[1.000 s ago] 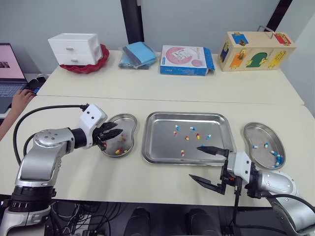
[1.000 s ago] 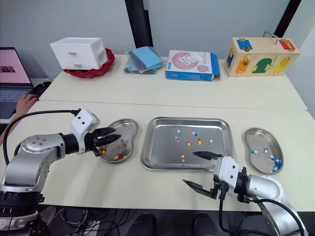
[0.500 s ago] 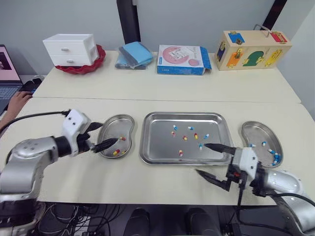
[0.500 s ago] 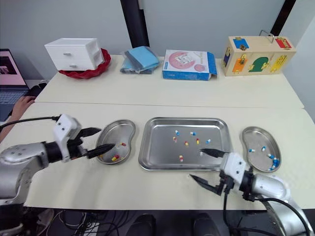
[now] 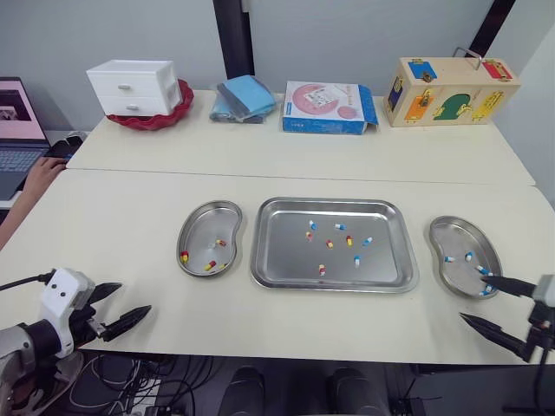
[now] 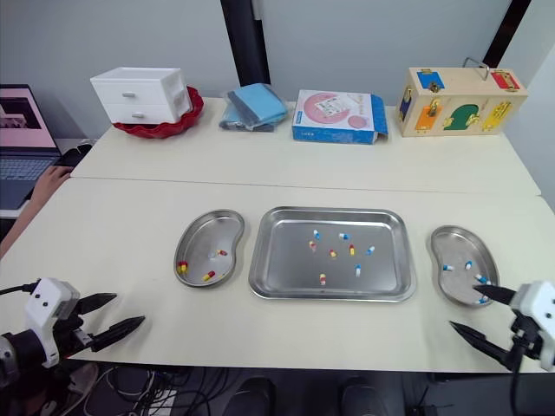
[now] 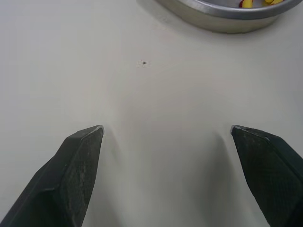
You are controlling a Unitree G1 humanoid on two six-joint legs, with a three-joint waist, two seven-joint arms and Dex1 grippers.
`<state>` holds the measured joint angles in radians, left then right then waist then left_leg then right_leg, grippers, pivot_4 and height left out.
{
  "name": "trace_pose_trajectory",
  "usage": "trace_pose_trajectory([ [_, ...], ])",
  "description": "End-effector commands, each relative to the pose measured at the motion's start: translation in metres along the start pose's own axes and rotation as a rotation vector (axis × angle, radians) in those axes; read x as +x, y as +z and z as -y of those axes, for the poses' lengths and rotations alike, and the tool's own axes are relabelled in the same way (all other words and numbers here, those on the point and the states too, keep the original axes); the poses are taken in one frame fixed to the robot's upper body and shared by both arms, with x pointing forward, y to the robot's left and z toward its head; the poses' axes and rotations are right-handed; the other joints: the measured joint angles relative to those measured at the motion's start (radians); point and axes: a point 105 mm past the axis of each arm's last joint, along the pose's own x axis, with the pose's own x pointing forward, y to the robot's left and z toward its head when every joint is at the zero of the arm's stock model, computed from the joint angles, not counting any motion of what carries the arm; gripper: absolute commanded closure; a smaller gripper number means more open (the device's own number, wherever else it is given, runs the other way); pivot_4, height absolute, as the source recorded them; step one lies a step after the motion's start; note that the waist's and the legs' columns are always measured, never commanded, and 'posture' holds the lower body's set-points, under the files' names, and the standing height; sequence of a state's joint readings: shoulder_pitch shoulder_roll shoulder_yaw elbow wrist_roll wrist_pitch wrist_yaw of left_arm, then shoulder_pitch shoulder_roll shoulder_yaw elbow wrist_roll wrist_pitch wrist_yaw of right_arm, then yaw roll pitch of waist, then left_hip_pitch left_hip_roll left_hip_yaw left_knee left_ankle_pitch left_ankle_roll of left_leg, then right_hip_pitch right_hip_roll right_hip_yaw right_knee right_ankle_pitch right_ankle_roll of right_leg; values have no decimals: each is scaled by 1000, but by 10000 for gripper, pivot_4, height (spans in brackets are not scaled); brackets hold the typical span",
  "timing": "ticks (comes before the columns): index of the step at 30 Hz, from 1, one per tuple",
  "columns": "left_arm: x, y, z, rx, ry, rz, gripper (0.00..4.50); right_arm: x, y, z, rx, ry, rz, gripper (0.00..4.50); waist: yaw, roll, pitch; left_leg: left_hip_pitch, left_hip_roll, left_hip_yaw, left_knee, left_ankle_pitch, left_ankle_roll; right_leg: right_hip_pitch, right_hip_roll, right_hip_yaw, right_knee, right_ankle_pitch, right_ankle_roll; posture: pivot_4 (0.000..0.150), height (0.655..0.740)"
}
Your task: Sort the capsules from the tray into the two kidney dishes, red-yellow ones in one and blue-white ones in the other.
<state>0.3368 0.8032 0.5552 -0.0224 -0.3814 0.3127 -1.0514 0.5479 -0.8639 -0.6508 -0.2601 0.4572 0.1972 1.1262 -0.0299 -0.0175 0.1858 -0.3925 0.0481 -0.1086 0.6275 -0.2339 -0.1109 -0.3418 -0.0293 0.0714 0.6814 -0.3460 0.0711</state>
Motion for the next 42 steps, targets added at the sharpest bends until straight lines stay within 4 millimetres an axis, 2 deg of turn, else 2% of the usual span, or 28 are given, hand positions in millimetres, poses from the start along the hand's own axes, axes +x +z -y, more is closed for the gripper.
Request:
trace_pose_trajectory([
  [1, -6, 3, 0, -2, -2, 24, 417, -13, -4, 8, 15, -22, -24, 0, -2, 0, 0, 0, 0, 0, 0, 0, 0, 0, 0, 0, 0, 0, 0, 1500, 7400],
  [17, -1, -1, 12, 11, -62, 27, 417, -9, -7, 4, -17, 9, -59, 0, -2, 0, 0, 0, 0, 1, 0, 0, 0, 0, 0, 0, 0, 0, 0, 1500, 7400],
  [22, 5, 4, 25, 41, -127, 52, 417, -2, 1, -8, -53, 40, -21, 0, -2, 0, 0, 0, 0, 1, 0, 0, 0, 0, 0, 0, 0, 0, 0, 1500, 7400],
  [27, 13, 11, 38, 54, -179, 73, 417, 20, 17, -39, -129, 70, 88, 0, -2, 0, 0, 0, 0, 0, 0, 0, 0, 0, 0, 0, 0, 0, 0, 1500, 7400],
  [31, 16, 15, 49, 54, -219, 91, 417, 43, 31, -67, -125, 77, 206, 0, -2, 0, 0, 0, 0, 0, -1, 0, 0, 0, 0, 0, 0, 0, 0, 1500, 7400],
  [37, 16, 16, 54, 56, -241, 107, 417, 66, 49, -82, -113, 57, 314, 0, -2, 1, 0, 1, 0, 0, -1, 0, 0, 0, 0, 0, 0, 0, 0, 1500, 7400],
  [42, 16, 21, 57, 76, -270, 134, 417, 80, 53, -86, -91, 60, 355, 0, -2, 0, -1, 1, 0, 0, 0, 0, 0, 0, 0, 0, 0, 0, 0, 1500, 7400],
])
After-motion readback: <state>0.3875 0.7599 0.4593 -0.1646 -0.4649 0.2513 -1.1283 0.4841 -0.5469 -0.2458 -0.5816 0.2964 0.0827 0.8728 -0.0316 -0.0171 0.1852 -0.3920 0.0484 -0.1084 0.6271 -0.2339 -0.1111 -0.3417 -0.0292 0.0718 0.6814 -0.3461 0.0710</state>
